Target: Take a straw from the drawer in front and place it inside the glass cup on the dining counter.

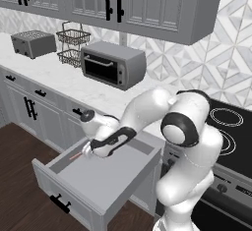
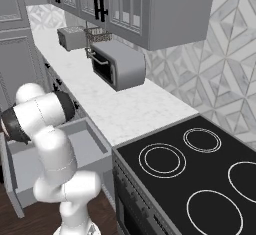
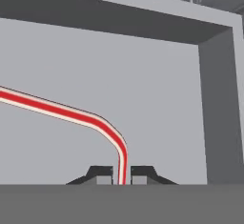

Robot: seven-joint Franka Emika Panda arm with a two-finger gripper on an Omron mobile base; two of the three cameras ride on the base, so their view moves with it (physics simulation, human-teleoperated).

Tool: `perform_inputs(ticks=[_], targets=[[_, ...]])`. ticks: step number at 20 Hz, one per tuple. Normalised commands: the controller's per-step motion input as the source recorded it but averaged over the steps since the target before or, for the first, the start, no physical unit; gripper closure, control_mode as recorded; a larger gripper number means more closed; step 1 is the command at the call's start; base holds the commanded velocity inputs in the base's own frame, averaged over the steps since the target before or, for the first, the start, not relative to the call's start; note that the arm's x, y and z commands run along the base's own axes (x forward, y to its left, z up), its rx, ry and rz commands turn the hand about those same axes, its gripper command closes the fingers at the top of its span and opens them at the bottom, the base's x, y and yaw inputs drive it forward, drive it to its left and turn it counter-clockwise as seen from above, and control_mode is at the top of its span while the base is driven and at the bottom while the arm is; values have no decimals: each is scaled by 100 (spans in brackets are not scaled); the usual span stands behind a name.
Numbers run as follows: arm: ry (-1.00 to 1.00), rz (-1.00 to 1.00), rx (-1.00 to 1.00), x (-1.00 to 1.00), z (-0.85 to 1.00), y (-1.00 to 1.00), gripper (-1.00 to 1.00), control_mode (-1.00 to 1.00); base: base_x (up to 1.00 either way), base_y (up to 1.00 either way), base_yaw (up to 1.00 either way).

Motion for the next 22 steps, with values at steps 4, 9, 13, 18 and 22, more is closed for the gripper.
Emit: perform_inputs(ticks=[4, 9, 13, 18, 22], targets=[[-38, 0, 4, -43, 100, -21, 100, -100, 0, 0, 0], [-25, 0, 11, -15, 100, -9, 100, -100, 0, 0, 0], [-11, 0, 17, 14, 100, 0, 100, -100, 0, 0, 0], [2, 0, 17, 44, 100, 0, 100, -100, 0, 0, 0], [21, -1, 4, 25, 100, -13, 100, -100, 0, 0, 0]])
